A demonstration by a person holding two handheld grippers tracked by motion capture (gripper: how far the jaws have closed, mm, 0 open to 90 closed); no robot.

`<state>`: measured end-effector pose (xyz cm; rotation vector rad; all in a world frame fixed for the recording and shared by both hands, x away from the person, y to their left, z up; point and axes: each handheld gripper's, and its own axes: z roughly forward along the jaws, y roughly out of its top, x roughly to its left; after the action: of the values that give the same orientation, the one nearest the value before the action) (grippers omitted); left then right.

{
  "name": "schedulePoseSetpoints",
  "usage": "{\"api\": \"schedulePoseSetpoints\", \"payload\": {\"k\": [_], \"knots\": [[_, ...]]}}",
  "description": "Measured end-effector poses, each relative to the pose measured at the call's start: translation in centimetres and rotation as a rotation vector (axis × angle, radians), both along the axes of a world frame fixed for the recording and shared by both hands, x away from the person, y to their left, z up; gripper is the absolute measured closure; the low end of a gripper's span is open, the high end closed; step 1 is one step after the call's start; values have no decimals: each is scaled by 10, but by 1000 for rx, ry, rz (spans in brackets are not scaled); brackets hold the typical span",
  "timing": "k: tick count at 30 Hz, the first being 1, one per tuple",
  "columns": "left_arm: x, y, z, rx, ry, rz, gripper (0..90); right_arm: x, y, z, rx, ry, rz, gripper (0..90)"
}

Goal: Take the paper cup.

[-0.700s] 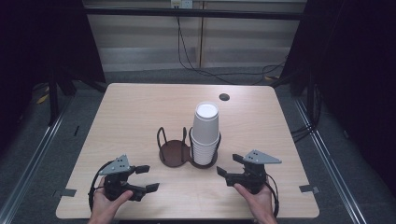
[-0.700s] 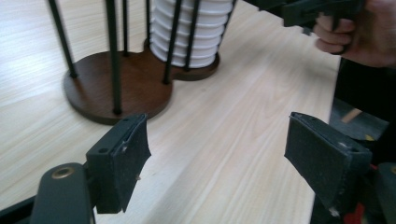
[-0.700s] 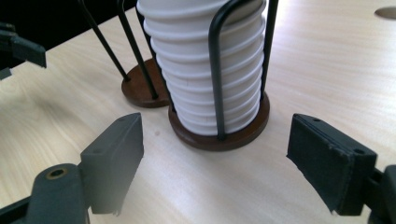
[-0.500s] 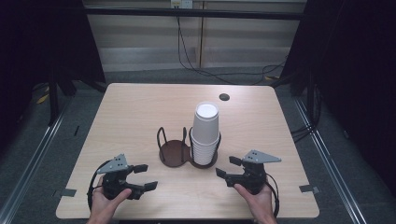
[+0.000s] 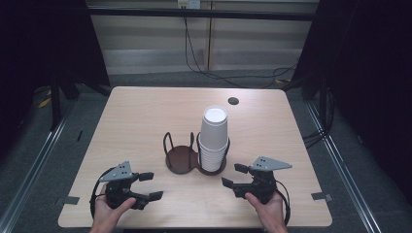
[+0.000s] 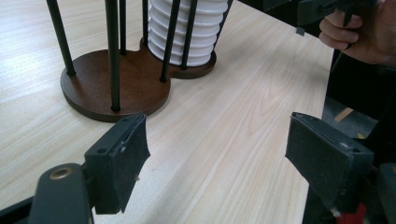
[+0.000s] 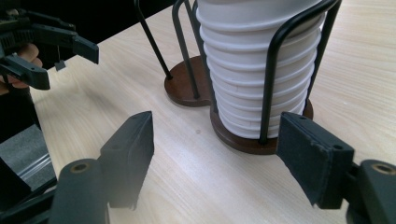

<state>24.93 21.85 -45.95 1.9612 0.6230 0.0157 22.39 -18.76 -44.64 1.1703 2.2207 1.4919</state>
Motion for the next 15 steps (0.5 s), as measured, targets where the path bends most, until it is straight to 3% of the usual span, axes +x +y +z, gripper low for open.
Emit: {"api": "schedulePoseSetpoints", "payload": {"k": [7,10,11,15], "knots": [[1,-2,-1,3,3,0,212,3,-7,6,18,13,-26,336],[0,-2,0,6,2,-6,212,3,-7,12,17,29,-8,339],[-1,-2,0,4,5,-7,212,3,-7,16,32,41,19,318],[-1,-4,0,8,3,-20,212,5,-7,22,39,41,28,262]]}}
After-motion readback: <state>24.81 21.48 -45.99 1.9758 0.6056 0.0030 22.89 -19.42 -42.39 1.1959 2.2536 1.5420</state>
